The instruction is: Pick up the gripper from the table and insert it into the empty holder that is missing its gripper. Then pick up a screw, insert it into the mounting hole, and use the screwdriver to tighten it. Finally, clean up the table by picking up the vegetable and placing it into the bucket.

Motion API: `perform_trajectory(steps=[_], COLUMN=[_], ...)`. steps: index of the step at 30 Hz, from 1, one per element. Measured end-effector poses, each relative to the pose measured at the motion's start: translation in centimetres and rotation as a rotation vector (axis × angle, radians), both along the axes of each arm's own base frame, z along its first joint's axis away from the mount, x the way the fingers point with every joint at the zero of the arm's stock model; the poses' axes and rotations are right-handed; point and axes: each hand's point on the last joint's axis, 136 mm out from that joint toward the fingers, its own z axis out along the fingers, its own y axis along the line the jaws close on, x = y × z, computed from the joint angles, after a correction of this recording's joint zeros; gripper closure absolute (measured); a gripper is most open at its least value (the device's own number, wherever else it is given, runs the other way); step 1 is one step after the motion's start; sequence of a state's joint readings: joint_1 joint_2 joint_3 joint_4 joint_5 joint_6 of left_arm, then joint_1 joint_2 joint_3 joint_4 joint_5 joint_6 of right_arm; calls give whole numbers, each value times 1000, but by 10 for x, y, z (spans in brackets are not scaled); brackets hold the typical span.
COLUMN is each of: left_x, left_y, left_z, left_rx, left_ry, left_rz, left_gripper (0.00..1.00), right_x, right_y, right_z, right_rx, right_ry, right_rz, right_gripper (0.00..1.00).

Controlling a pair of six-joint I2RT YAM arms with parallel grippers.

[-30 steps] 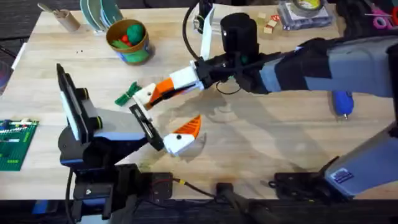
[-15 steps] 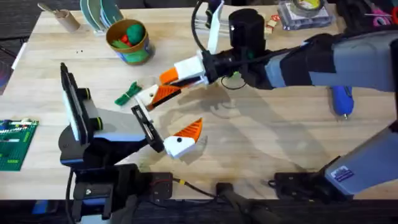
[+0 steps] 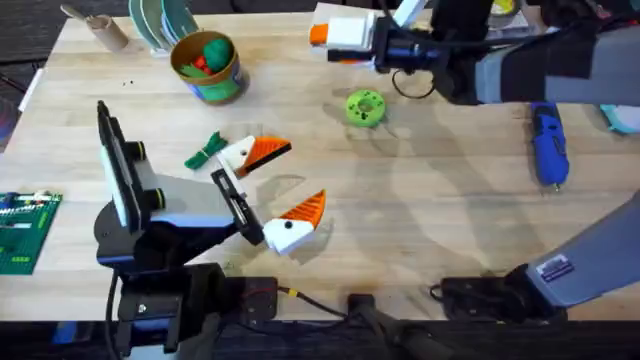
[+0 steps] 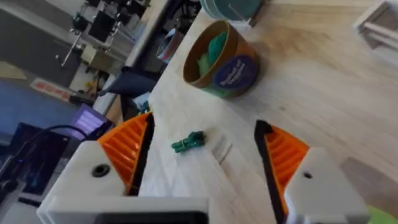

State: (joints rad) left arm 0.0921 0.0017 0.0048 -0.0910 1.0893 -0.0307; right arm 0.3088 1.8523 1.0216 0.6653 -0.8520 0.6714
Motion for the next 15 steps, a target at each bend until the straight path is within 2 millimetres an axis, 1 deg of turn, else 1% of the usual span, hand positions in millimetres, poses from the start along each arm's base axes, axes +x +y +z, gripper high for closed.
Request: perform_trajectory(steps=[3,10,12,15], left_x=[0,0,0,0], left_y=[0,0,0,0], left_z=[0,0,0,0], left_rx=[0,0,0,0], left_ry=[0,0,0,0], left_rz=[0,0,0,0], left_gripper=[7,7,7,7], right_x=[13,36,42,50], right_y=[-10,-34,-39,-46], right_z=[1,-16,-14,-5], right_rx=[-25,-199,-255,-340], right_ry=[-10,31,18,-22], right_rz=[-44,-136,-151,-166], right_gripper=[33,31,31,31])
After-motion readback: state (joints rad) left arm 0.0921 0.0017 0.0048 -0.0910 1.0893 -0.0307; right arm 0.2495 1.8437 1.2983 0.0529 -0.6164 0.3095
